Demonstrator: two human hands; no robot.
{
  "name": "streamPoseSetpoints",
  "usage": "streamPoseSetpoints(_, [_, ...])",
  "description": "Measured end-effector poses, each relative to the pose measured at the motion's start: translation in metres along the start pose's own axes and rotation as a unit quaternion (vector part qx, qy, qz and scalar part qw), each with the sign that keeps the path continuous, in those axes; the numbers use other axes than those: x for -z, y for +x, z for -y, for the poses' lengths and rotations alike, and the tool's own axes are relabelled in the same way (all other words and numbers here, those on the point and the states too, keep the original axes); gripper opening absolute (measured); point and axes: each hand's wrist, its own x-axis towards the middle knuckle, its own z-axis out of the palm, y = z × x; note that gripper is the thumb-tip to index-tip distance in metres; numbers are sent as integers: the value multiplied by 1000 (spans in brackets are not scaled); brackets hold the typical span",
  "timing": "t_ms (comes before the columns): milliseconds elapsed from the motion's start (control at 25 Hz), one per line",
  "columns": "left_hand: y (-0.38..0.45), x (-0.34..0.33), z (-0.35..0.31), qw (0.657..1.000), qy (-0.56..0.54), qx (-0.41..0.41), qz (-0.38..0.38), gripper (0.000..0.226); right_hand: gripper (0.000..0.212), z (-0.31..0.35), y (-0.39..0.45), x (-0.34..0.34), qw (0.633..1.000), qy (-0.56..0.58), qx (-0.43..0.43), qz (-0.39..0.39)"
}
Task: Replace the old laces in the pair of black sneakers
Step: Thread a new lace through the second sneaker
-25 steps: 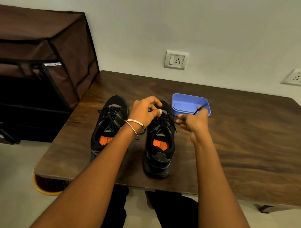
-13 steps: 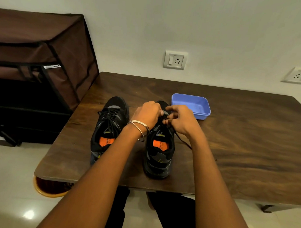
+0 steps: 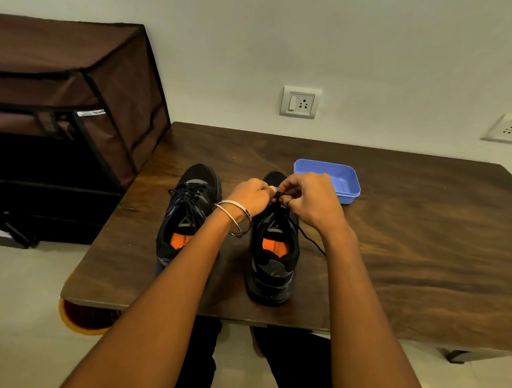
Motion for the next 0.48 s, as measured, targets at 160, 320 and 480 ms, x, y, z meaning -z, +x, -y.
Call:
streamPoseSetpoints(160, [-2, -3, 0, 1000, 0, -15, -16, 32, 22, 2, -1, 4, 998, -43, 18, -44])
streamPoseSetpoints(320, [-5, -3, 3, 994, 57, -74, -54, 24, 29, -6, -5, 21, 978, -76, -100, -167])
streamPoseSetpoints(480, [2, -1, 11, 983, 135, -109, -60, 20, 39, -24, -23, 45, 899, -90, -280, -325])
